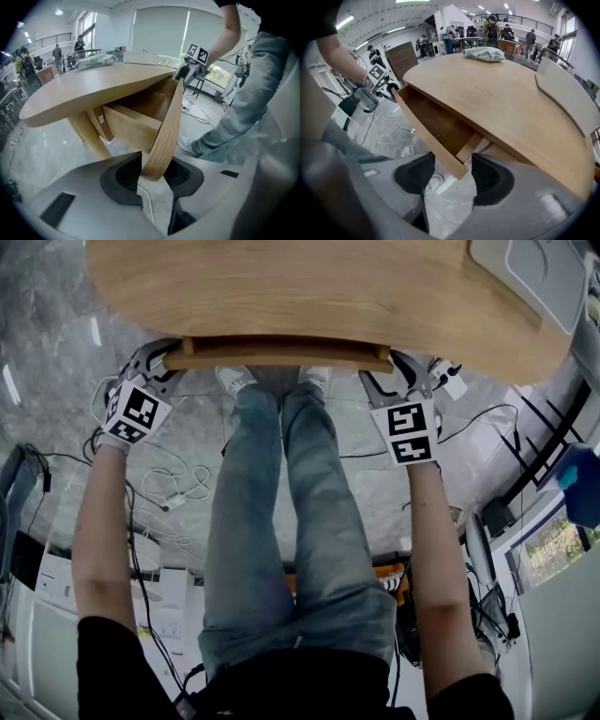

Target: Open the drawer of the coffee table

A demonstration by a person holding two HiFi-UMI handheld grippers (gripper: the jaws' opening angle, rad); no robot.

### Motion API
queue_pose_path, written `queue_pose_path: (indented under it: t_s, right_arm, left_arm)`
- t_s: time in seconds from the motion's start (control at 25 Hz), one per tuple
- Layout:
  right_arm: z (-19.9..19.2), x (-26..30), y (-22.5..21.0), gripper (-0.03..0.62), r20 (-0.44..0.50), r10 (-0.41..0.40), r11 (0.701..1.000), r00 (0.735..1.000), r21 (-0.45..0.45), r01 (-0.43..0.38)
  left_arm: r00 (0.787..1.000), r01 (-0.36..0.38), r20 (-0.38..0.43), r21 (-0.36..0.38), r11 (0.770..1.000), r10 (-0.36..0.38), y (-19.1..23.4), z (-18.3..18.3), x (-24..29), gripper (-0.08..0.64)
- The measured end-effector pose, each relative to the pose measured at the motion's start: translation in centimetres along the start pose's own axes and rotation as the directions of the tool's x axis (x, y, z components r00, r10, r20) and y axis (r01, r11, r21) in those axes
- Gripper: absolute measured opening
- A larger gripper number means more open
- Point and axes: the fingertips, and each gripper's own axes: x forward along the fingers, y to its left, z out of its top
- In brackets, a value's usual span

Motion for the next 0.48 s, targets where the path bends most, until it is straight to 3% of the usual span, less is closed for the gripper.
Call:
queue_pose_path:
  t_s: [0.32, 0.48]
  right_arm:
    - [-0.4, -0.3, 0.1, 0.201, 0.003, -0.006, 1.0, 1.0, 0.002, 0.006]
    - [-0.8, -0.5, 0.0, 0.183, 0.012, -0.01, 1.0, 1.0, -0.006, 0.01]
  left_arm:
    - [0.998, -0.007, -0.061, 0.021, 1.0, 0.008, 0.2, 1.3, 0.0, 0.136]
    - [0.996, -0.026, -0.084, -0.007, 1.0, 0.026, -0.6, 0.4, 0.2, 0.133]
